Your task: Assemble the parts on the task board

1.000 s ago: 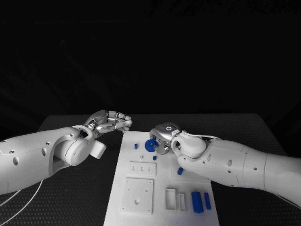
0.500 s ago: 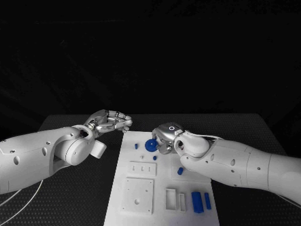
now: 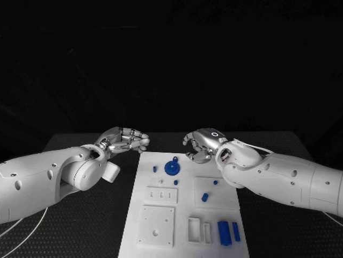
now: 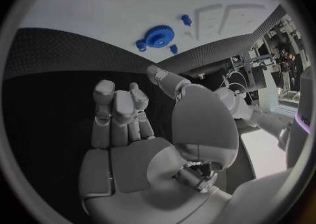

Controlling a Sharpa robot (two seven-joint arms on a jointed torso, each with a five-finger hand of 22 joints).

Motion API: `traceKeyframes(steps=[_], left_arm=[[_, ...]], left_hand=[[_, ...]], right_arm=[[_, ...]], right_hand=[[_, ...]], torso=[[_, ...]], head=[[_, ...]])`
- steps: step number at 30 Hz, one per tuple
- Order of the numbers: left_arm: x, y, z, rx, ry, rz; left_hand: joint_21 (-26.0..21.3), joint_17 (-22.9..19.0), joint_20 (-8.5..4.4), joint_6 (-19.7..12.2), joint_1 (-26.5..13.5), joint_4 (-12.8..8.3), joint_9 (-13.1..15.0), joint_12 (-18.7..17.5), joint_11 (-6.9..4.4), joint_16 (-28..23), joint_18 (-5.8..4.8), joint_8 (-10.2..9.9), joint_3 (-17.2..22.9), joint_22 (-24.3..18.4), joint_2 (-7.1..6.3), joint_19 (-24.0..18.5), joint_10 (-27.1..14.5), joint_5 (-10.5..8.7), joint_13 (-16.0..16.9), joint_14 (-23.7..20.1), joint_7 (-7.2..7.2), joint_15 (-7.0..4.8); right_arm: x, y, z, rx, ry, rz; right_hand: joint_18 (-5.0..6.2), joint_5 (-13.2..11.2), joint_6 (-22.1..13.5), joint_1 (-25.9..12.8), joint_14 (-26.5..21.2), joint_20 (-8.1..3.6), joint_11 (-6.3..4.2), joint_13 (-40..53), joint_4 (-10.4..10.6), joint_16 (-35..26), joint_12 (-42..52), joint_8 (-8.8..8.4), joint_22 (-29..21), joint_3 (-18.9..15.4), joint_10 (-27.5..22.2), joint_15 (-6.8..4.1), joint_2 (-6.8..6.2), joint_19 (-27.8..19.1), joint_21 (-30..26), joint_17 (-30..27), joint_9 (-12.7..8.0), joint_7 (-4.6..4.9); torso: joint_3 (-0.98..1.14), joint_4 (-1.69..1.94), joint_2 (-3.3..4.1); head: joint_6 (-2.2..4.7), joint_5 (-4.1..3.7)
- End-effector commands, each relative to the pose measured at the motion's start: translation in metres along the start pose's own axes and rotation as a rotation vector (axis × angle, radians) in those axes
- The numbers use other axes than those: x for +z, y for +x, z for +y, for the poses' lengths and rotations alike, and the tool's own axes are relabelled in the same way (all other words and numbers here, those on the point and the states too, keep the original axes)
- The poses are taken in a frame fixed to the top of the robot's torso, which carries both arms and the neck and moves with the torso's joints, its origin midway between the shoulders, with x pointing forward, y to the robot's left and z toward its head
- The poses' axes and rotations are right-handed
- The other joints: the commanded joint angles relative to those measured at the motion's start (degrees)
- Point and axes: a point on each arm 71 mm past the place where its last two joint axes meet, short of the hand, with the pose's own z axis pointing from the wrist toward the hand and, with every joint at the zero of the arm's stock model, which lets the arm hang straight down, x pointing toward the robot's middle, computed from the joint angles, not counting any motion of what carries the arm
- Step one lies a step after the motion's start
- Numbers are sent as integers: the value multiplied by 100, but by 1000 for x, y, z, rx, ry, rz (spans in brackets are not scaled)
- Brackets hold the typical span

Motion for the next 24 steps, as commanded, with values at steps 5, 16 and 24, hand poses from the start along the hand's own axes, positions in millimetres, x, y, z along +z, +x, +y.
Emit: traceKeyframes(steps=[5,16,24], left_arm=[[3,-2,-1,4,14,4],[9,-5,2,9,15,-4],[8,-5,6,7,8,-2]], left_hand=[[-33,16,-6,42,2,-10,16,16,4,-41,113,-8,36,65,-10,-41,85,-34,15,56,-7,-1],[-36,25,-5,56,27,-14,24,23,-10,-49,114,-3,37,66,-5,-43,101,-34,22,58,-16,0],[-37,29,-4,52,30,-12,24,16,-13,-53,113,-7,32,66,-7,-44,92,-36,20,56,-16,0]], right_arm=[[-19,-11,-20,169,-84,-3],[-46,-18,-65,236,-16,50],[-62,-6,-89,247,41,93]], right_hand=[[211,165,103,12,-12,-27,64,-7,-108,-36,45,47,92,-187,-59,44,142,-16,-22,-5,6,50],[211,588,93,0,-37,-9,61,-35,-295,-62,75,55,96,-660,-127,38,262,-65,-30,29,3,47],[211,799,50,-85,-82,29,67,-60,-419,-116,65,40,95,-1003,-209,42,306,-146,-65,36,-6,54]], torso=[[12,-57,-63],[46,-182,-167],[76,-240,-198]], head=[[24,-27],[32,-57],[-3,-59]])
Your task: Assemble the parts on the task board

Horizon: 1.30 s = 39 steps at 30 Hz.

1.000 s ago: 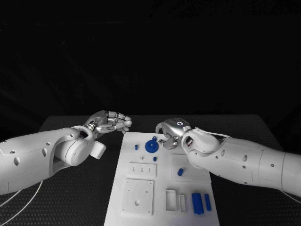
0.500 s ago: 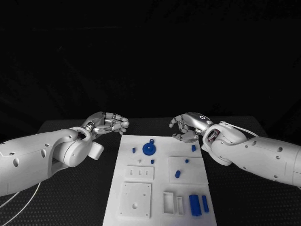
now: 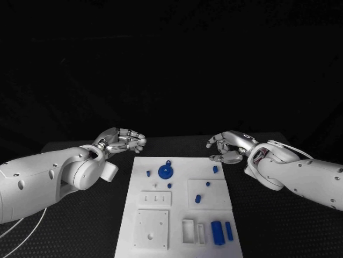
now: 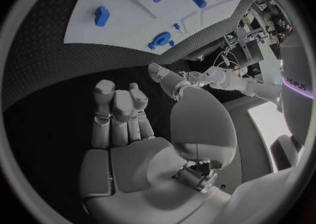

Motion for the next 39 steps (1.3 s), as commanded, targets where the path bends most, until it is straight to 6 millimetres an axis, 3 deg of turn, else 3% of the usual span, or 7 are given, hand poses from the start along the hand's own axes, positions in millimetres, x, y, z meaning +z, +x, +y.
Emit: traceKeyframes(steps=[1,6,10,16,29,30,39], left_arm=[[0,3,-1,-5,16,23],[0,3,0,-6,15,24],[0,3,1,-6,13,25],[-1,2,2,-8,10,25],[-1,4,3,-10,8,31],[-1,4,3,-10,8,30],[-1,5,3,-11,7,34]], left_hand=[[-37,10,-4,31,31,1,6,13,6,-32,114,-8,18,63,-8,-44,28,-37,4,56,5,0],[-38,12,-3,27,33,1,7,6,5,-36,114,-11,14,63,-8,-45,17,-38,2,55,7,0],[-40,15,-2,22,34,2,7,-1,5,-40,113,-16,9,63,-9,-46,6,-39,-1,54,9,0],[-40,18,-2,18,34,3,7,-6,5,-44,112,-19,6,63,-9,-46,1,-40,-2,54,12,1],[-41,21,-2,14,34,4,8,-9,6,-47,112,-23,4,63,-5,-46,-3,-39,-2,54,14,1],[-41,21,-2,14,34,4,8,-9,6,-47,112,-23,4,63,-4,-46,-3,-39,-2,54,14,1],[-42,23,-2,14,33,5,8,-11,6,-49,112,-24,4,63,2,-45,-4,-38,-2,55,15,1]], right_arm=[[-5,6,-10,37,8,47],[-12,12,-26,37,44,54],[-15,21,-35,42,67,69],[-20,35,-47,48,97,86],[-16,49,-54,61,126,94],[-15,51,-54,63,127,96],[-12,60,-55,75,140,112]], right_hand=[[222,80,20,-46,-53,0,29,-13,-24,-39,13,12,95,-101,-82,6,41,-57,-48,11,-6,78],[222,231,-25,-87,-81,21,41,-21,-101,-62,17,-8,99,-297,-135,18,43,-103,-61,20,-15,93],[222,256,-119,-124,-121,32,65,-21,-181,-83,17,-53,100,-467,-200,41,10,-152,-79,29,-33,117],[222,-128,-342,-172,-196,49,125,-8,-320,-119,43,-153,97,-775,-356,98,-22,-256,-127,44,-65,176],[222,-161,-345,-129,-204,51,126,-8,-338,-117,70,-141,97,-799,-381,100,52,-265,-133,54,-55,177],[222,-157,-342,-124,-203,52,126,-9,-340,-115,75,-138,98,-801,-381,99,69,-264,-132,55,-54,176],[222,-271,-264,-38,-188,52,104,-23,-332,-105,110,-88,101,-747,-373,79,239,-248,-123,67,-33,152]], torso=[[18,-45,-25],[32,-64,-26],[32,-51,-15],[28,-39,-15],[21,-32,-15],[22,-32,-15],[16,-35,-25]], head=[[-9,-11],[-17,-4],[-20,-24],[-36,-31],[-75,-1],[-110,0],[-129,16]])
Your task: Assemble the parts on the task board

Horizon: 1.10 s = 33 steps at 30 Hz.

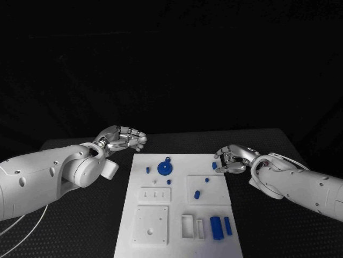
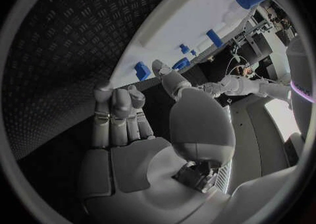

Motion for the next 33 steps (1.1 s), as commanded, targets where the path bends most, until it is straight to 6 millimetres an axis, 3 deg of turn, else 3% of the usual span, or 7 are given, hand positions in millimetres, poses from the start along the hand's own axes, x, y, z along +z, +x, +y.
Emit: traceKeyframes(steps=[1,8,18,33], left_arm=[[0,4,-2,-5,14,22],[1,4,-2,-5,13,22],[1,4,-2,-5,13,23],[0,4,-1,-5,9,24]], left_hand=[[-23,9,-2,14,33,4,5,-11,6,-27,117,-24,4,66,2,-45,-4,-38,0,55,14,1],[-23,11,-2,15,35,4,6,-11,5,-29,117,-24,5,66,6,-45,-3,-37,0,56,14,1],[-24,13,-2,16,35,4,7,-12,4,-31,117,-24,3,66,9,-45,-2,-36,1,56,14,1],[-24,17,-2,15,36,3,9,-14,3,-35,116,-26,1,66,10,-45,-3,-36,1,58,15,0]], right_arm=[[1,3,0,15,-4,18],[3,5,0,18,-2,24],[5,8,2,20,-1,34],[6,13,4,23,-4,50]], right_hand=[[271,-65,80,24,-8,-13,-43,-10,10,-9,28,51,98,50,-24,-24,91,-21,-14,8,11,1],[271,-261,199,153,6,-3,-114,-42,55,-13,45,115,102,249,-6,-91,173,-11,-5,13,27,-73],[271,-736,382,313,32,7,-172,-86,183,-21,67,193,107,724,23,-146,256,0,22,25,28,-134],[271,-782,542,274,45,11,-187,-100,209,-16,84,265,114,829,36,-160,276,4,54,38,43,-150]], torso=[[-7,3,-2],[-6,-1,-8],[-4,-1,-6],[-5,-3,-10]], head=[[-12,3],[-40,21],[-36,30],[-63,43]])
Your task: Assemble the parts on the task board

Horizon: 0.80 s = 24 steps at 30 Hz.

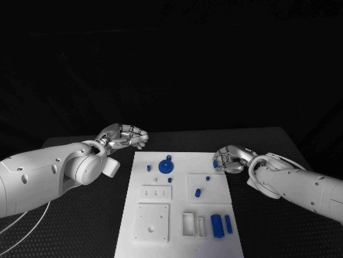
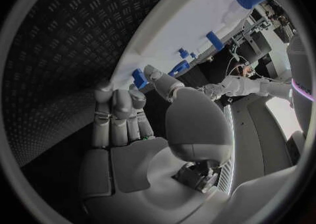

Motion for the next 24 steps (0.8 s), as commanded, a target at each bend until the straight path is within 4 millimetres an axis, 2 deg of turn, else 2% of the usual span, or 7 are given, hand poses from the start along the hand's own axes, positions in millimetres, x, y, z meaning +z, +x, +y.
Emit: traceKeyframes(steps=[1,24], left_arm=[[0,3,-1,-4,10,19],[0,2,-1,-4,8,19]], left_hand=[[-25,8,-3,15,36,3,6,-14,3,-35,61,-27,1,64,10,-45,-3,-36,2,58,15,0],[-26,14,-3,9,33,5,7,-17,4,-40,61,-32,-2,65,16,-44,-4,-36,3,60,17,0]], right_arm=[[0,2,1,4,-7,20],[2,3,3,-13,-11,16]], right_hand=[[259,-42,279,7,10,8,-44,-8,-9,-19,37,42,116,46,-8,-45,17,3,31,10,13,123],[259,-142,751,-25,20,-13,-175,-40,31,-22,51,273,108,269,18,-167,161,1,81,33,130,-17]], torso=[[-2,4,-1],[1,4,-2]], head=[[-9,-1],[-28,21]])
